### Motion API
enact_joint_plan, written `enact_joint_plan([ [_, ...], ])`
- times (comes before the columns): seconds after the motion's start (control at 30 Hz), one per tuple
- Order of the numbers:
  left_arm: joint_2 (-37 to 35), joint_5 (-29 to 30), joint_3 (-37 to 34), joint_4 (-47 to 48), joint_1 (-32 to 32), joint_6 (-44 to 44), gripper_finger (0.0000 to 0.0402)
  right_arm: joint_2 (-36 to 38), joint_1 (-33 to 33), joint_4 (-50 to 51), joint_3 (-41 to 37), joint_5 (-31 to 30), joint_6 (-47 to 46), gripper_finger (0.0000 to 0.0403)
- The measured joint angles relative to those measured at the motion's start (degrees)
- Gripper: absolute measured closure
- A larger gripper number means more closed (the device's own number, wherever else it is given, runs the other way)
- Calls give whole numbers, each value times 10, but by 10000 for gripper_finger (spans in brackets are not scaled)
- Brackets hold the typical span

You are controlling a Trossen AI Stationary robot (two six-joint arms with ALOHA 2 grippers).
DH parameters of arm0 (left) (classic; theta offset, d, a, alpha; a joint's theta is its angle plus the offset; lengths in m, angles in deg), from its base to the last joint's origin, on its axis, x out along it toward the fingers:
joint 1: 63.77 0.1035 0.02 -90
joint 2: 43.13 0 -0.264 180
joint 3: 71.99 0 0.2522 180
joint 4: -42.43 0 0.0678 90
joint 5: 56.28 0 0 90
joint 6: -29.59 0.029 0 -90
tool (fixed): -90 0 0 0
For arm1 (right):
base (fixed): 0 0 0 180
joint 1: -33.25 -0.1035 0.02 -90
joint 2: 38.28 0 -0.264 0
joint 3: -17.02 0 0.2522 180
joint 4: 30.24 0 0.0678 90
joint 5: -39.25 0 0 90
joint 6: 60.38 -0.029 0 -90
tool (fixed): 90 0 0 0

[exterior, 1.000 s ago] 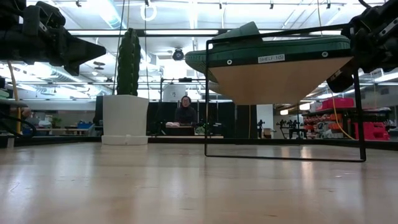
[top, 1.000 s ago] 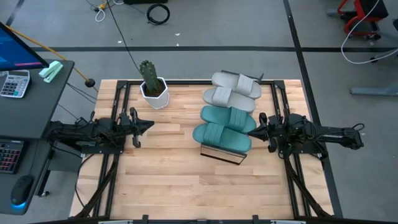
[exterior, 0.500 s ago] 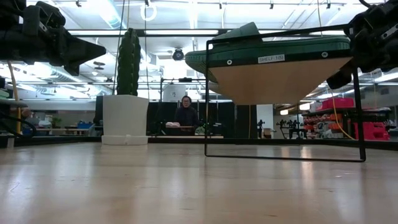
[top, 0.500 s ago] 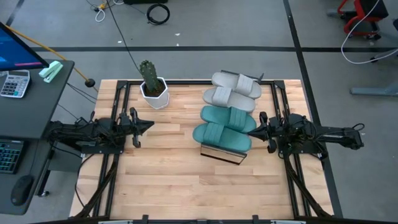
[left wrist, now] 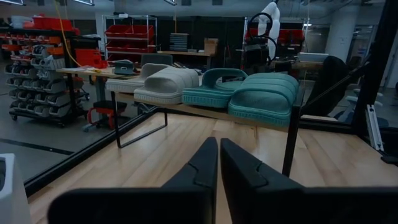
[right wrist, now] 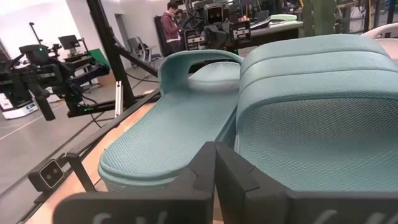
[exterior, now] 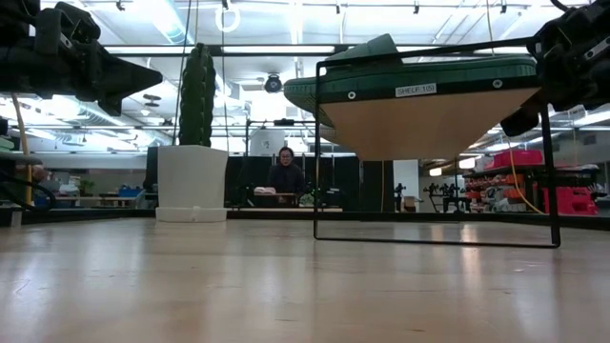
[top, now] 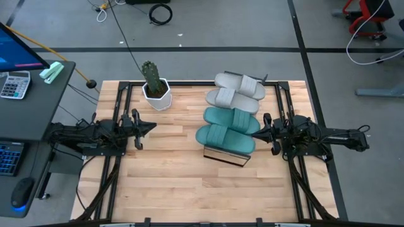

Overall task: Pick and place slides into the shelf
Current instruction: Return to Home Position

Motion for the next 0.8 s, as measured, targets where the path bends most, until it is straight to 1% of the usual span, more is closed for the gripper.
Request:
enact_joint_plan([
  [0.13, 0, 0, 0, 0, 0, 0, 381, 0, 0, 0, 0, 0, 0, 387],
  [0.5, 0, 0, 0, 0, 0, 0, 366, 0, 0, 0, 0, 0, 0, 387],
  [0.8, 0, 0, 0, 0, 0, 0, 378, 0, 0, 0, 0, -1, 0, 388],
])
